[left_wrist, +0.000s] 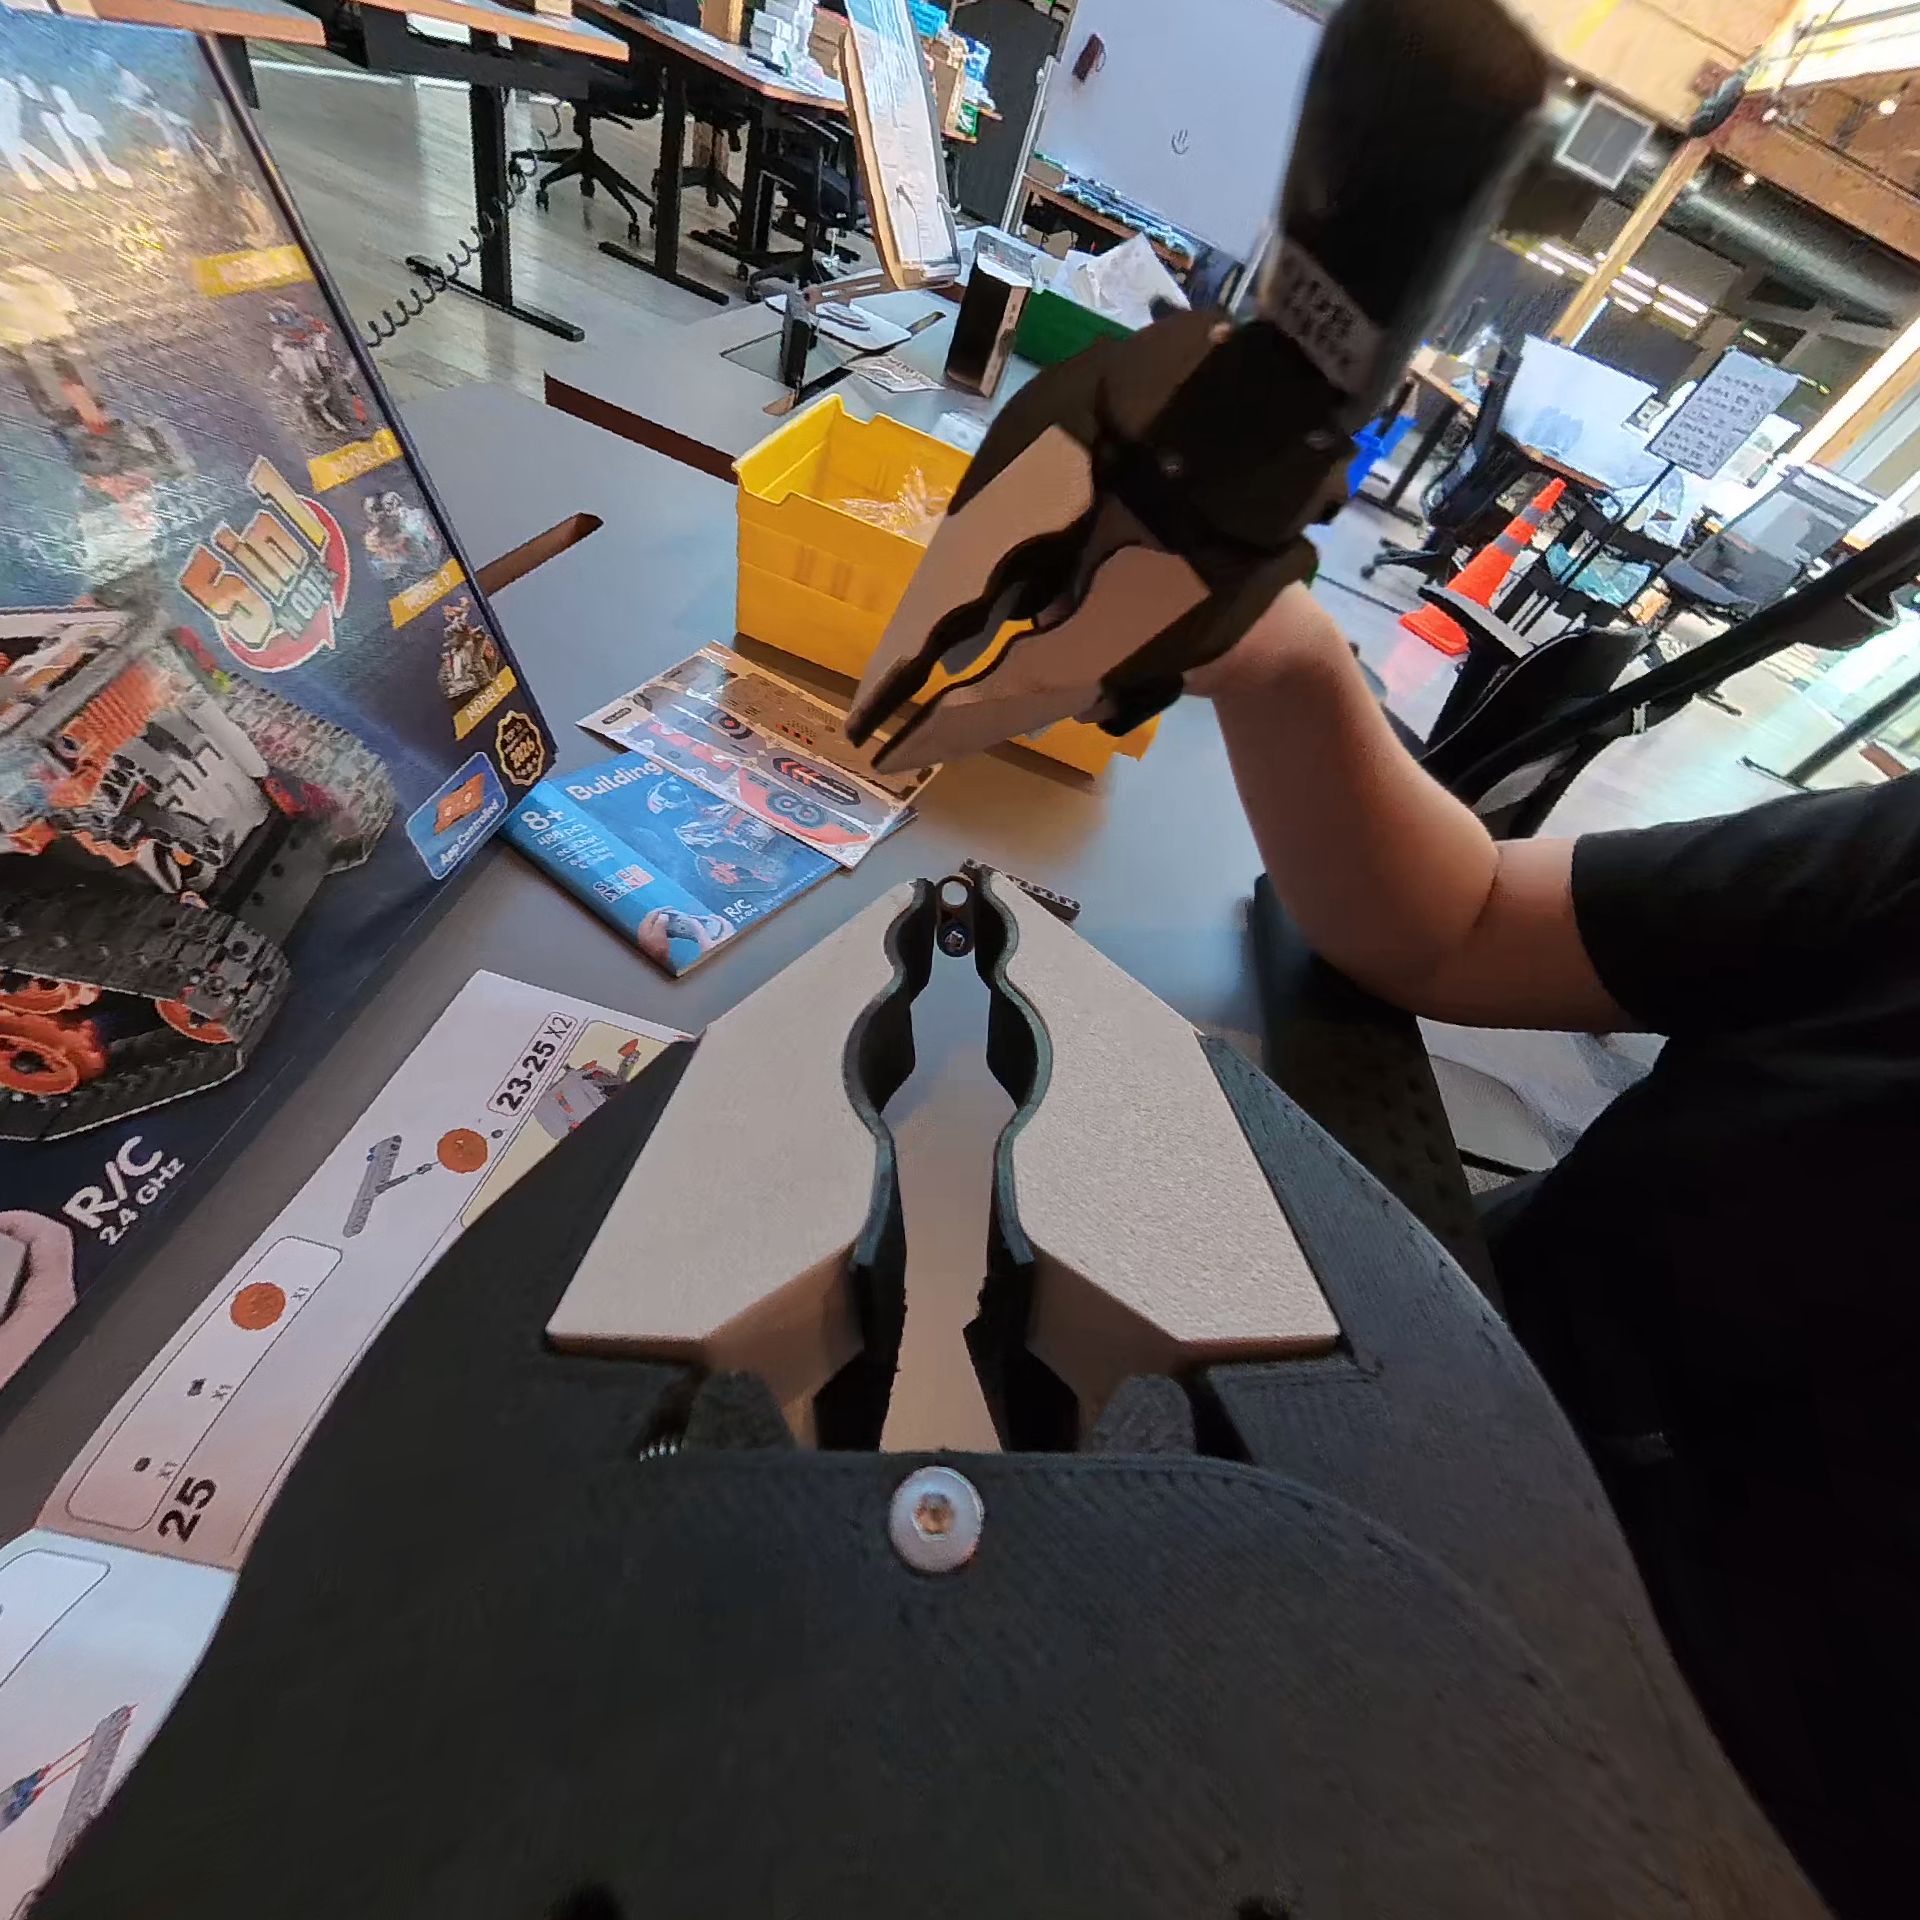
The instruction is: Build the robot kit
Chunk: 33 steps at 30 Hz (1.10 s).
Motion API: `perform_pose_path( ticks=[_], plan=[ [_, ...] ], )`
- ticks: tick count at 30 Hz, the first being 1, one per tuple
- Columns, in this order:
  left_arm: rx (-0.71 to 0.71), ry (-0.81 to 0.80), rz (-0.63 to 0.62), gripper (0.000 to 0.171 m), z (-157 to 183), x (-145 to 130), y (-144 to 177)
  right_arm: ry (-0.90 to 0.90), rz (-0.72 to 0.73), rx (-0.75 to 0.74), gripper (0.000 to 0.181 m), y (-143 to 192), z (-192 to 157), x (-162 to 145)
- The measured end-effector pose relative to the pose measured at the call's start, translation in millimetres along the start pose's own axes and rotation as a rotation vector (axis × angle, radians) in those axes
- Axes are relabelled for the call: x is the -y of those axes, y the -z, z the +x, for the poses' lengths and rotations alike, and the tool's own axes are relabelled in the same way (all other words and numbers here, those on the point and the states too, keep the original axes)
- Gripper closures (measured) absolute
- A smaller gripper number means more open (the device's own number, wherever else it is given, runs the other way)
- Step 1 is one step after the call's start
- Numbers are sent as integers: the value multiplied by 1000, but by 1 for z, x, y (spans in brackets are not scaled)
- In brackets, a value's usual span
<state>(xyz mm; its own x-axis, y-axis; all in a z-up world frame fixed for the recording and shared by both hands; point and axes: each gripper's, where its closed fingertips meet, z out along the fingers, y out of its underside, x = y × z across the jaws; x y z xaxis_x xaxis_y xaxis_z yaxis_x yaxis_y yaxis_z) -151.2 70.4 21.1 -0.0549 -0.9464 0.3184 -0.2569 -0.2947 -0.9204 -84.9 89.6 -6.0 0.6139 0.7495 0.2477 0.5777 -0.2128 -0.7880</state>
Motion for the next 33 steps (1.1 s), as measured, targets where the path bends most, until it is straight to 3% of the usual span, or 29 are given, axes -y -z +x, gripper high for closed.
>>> perform_pose_path(
  ticks=[5,8,12,27,33],
  plan=[
    [10,9,15,166,-3,1,8,-235,-144,238,174,-13,0,-70],
    [2,21,24,166,-6,1,8,-271,-251,251,180,-19,8,-113],
    [-4,38,20,166,-10,-3,6,-364,-290,187,181,-27,33,-145],
    [-6,49,18,166,-13,-4,8,-175,-331,163,176,-75,18,-148],
    [-5,47,16,166,-13,-4,9,-226,-299,186,173,-76,16,-140]
  ],
)
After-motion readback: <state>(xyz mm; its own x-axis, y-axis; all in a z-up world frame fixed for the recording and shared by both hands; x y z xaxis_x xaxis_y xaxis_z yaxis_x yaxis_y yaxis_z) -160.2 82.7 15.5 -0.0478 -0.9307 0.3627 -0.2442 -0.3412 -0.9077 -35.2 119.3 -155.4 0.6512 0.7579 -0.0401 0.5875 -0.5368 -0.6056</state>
